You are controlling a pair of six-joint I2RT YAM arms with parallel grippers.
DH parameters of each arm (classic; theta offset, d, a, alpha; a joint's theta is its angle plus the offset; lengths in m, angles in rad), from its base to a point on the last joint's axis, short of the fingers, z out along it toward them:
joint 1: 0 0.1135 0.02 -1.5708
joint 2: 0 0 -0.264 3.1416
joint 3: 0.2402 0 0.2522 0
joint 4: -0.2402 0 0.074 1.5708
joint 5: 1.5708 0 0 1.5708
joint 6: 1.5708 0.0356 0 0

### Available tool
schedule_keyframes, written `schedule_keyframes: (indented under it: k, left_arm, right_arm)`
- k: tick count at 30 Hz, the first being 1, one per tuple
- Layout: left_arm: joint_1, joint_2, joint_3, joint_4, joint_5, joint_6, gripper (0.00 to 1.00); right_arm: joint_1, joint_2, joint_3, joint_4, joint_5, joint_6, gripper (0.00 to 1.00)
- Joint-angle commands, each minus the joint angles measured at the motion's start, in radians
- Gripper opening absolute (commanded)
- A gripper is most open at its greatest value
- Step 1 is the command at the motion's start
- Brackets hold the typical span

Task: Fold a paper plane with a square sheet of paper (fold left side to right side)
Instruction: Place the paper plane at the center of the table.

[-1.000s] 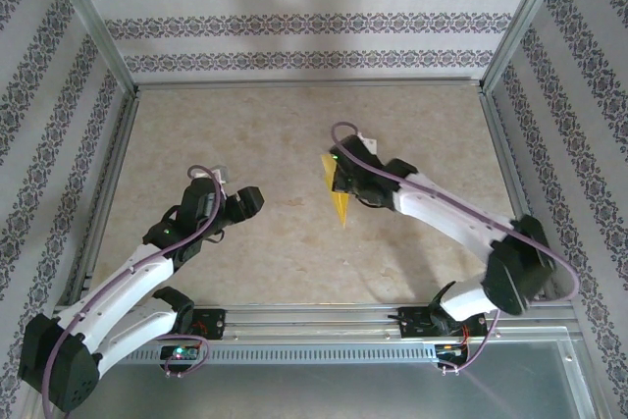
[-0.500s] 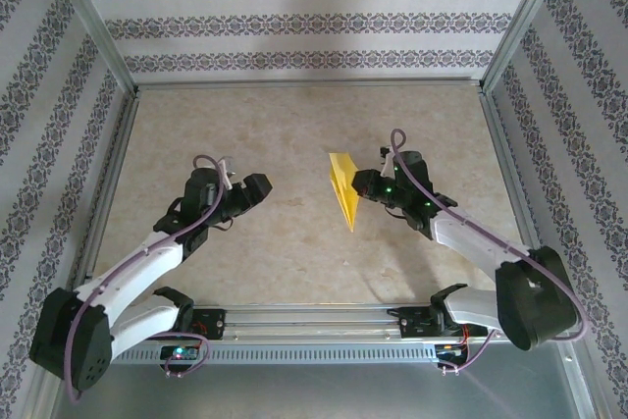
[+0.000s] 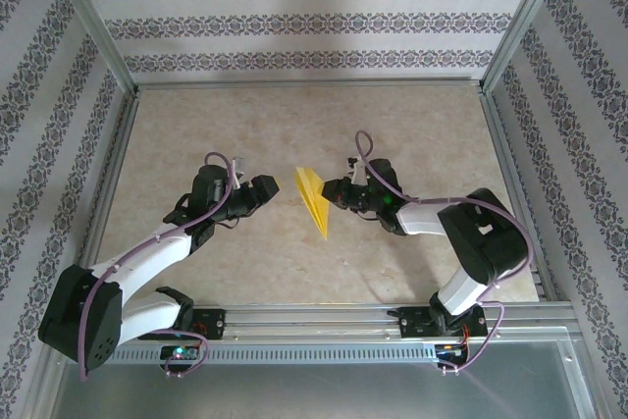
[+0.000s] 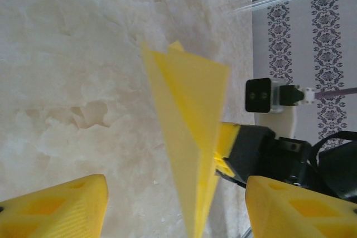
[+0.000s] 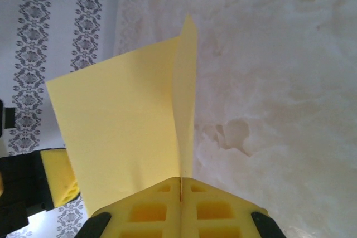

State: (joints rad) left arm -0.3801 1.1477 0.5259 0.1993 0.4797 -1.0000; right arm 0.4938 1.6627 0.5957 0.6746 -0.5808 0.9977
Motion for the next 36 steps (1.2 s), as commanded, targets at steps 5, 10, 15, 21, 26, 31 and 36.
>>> schedule_keyframes:
  k: [5, 10, 15, 21, 26, 31, 36]
  left_arm:
    - [0.017, -0.028, 0.011, 0.002, -0.004, 0.009, 0.66]
    - [0.021, -0.026, 0.004, -0.003, -0.008, 0.009, 0.66]
    - [0.021, -0.008, 0.003, -0.008, -0.009, 0.009, 0.66]
    - [0.021, 0.065, 0.015, 0.008, 0.022, 0.008, 0.64]
    - [0.02, 0.152, 0.034, 0.055, 0.076, -0.003, 0.6]
    - [0.017, 0.216, 0.047, 0.106, 0.102, -0.022, 0.59]
    - [0.003, 0.292, 0.087, 0.121, 0.121, -0.02, 0.59]
  right_arm:
    - [0.002, 0.121, 0.038, 0.125, 0.034, 0.002, 0.0]
    - [0.0, 0.174, 0.037, 0.137, 0.054, -0.024, 0.0]
    - [0.0, 0.196, 0.02, 0.14, 0.089, -0.057, 0.04]
    - [-0.003, 0.193, -0.011, 0.13, 0.128, -0.087, 0.15]
    - [-0.011, 0.179, -0.035, 0.123, 0.135, -0.101, 0.2]
    - [-0.027, 0.145, -0.061, 0.084, 0.157, -0.135, 0.2]
    - [-0.035, 0.128, -0.073, 0.074, 0.156, -0.146, 0.2]
